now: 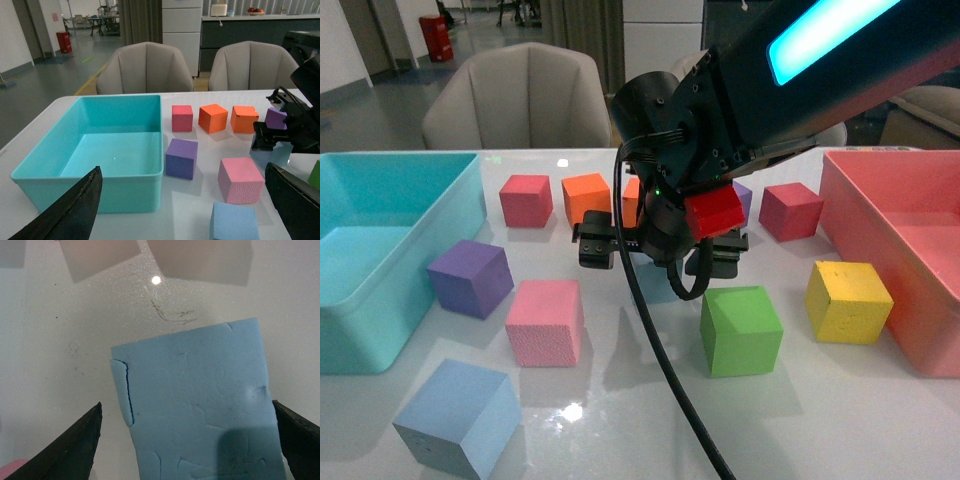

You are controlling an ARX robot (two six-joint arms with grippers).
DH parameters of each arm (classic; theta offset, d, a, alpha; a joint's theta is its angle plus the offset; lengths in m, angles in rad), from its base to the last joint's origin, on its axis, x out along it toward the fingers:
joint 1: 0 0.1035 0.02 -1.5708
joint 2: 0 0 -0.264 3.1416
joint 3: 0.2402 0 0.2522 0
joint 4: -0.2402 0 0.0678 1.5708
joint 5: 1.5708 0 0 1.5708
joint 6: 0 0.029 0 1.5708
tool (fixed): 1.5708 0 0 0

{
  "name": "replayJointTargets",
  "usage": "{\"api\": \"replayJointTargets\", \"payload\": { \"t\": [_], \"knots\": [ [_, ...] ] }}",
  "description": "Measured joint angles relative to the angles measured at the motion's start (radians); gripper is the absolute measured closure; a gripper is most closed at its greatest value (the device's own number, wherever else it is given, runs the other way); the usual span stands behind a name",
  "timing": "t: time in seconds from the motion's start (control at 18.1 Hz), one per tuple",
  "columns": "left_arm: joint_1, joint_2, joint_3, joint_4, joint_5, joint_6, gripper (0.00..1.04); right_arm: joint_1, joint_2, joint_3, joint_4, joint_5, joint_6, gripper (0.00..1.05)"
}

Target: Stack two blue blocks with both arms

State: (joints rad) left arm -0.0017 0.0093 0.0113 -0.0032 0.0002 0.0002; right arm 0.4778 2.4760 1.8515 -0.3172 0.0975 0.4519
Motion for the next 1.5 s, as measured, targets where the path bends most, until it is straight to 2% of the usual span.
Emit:
{"api": "replayJointTargets", "payload": {
  "t": [0.28, 0.44, 0.66, 0.89, 1.11, 1.16, 1.22, 1.27, 1.33, 1.5],
  "knots": [
    [0.0, 0.0, 0.0, 0.0, 0.0, 0.0, 0.07, -0.014, -0.109, -0.052, -0.006, 0.008, -0.001, 0.06],
    [0.0, 0.0, 0.0, 0.0, 0.0, 0.0, 0.07, -0.036, -0.233, -0.156, 0.069, 0.013, -0.005, 0.06],
    [0.0, 0.0, 0.0, 0.0, 0.0, 0.0, 0.07, -0.087, -0.556, -0.502, 0.345, 0.008, -0.041, 0.06],
    [0.0, 0.0, 0.0, 0.0, 0.0, 0.0, 0.07, -0.143, -0.81, -0.797, 0.472, 0.029, -0.076, 0.06],
    [0.0, 0.0, 0.0, 0.0, 0.0, 0.0, 0.07, -0.242, -0.984, -1.03, 0.505, 0.001, -0.044, 0.06],
    [0.0, 0.0, 0.0, 0.0, 0.0, 0.0, 0.07, -0.259, -1.012, -1.076, 0.597, 0.019, -0.06, 0.08],
    [0.0, 0.0, 0.0, 0.0, 0.001, 0.0, 0.07, -0.291, -1.051, -1.17, 0.83, 0.062, -0.142, 0.19],
    [0.0, 0.0, 0.0, 0.0, -0.001, 0.0, 0.07, -0.329, -1.138, -1.293, 0.985, 0.046, -0.254, 0.3],
    [0.0, 0.0, 0.0, 0.0, 0.0, 0.0, 0.07, -0.362, -1.227, -1.367, 1.012, 0.017, -0.326, 0.39],
    [0.0, 0.0, 0.0, 0.0, 0.0, 0.0, 0.07, -0.476, -1.555, -1.501, 0.815, -0.081, -0.417, 0.67]
  ]
}}
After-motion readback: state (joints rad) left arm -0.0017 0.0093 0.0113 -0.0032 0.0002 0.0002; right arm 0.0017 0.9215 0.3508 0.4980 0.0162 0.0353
